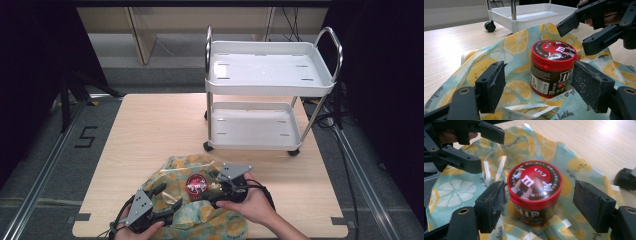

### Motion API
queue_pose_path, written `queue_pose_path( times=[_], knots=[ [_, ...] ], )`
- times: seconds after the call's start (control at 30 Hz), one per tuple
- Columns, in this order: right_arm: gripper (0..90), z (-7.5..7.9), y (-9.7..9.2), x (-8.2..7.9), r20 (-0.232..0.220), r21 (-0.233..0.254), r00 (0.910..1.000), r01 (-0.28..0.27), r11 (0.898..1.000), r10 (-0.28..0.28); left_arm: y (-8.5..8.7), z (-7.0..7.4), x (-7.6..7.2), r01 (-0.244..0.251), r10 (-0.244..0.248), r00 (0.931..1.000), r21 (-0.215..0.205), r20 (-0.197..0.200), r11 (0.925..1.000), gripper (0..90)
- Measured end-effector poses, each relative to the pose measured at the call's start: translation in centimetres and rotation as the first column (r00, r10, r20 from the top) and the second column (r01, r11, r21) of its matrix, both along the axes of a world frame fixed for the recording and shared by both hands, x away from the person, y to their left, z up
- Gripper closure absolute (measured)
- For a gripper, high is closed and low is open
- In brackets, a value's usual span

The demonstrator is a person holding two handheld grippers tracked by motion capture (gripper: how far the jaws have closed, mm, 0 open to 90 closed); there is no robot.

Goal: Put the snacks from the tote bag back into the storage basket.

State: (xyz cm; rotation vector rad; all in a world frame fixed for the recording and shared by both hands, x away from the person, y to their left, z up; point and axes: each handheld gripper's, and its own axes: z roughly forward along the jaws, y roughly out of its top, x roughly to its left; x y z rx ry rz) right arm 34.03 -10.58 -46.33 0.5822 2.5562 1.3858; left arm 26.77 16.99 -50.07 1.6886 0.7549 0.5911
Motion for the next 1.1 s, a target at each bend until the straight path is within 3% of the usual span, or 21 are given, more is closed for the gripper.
queue_pose_path(
  times=[0.33,0.4,0.47,0.53,0.57,0.6,0.9,1.1],
  knots=[
    [24.4,-0.5,1.6,0.4,-0.026,-0.036,0.9995,-0.016,0.999,0.015,0.1,0.0,-0.1,-0.005,0.006,1.0000,0.006,-0.006,1.0000,26.4],
    [24.1,-0.7,1.8,0.6,-0.005,-0.052,0.9998,-0.018,0.999,0.017,0.1,0.0,-0.1,-0.005,0.005,1.0000,0.006,-0.006,1.0000,26.5],
    [24.0,-0.9,2.1,0.4,-0.047,-0.044,0.9989,0.000,0.999,-0.002,0.1,0.0,-0.1,-0.005,0.006,1.0000,0.006,-0.007,1.0000,26.4],
    [24.0,-1.0,2.2,0.5,-0.044,-0.048,0.9990,-0.002,0.999,0.000,0.0,0.0,0.0,0.000,0.000,1.0000,0.002,0.001,1.0000,26.4],
    [23.7,-1.1,2.4,0.7,-0.017,-0.060,0.9997,-0.018,0.998,0.017,0.1,0.0,-0.1,-0.007,0.007,0.9999,0.008,-0.008,0.9999,26.4],
    [23.7,-1.2,2.5,0.7,-0.036,-0.059,0.9993,-0.014,0.998,0.012,0.1,0.1,-0.1,-0.007,0.007,1.0000,0.008,-0.006,0.9999,26.4],
    [23.2,-1.7,3.2,1.0,-0.032,-0.077,0.9993,-0.022,0.997,0.020,0.1,0.0,-0.1,-0.018,0.018,0.9998,0.000,-0.013,0.9998,26.4],
    [23.5,-2.1,3.4,0.9,-0.043,-0.079,0.9991,0.003,0.997,-0.007,0.1,0.0,-0.1,-0.016,0.016,0.9998,0.005,-0.015,0.9999,26.4]
  ],
)
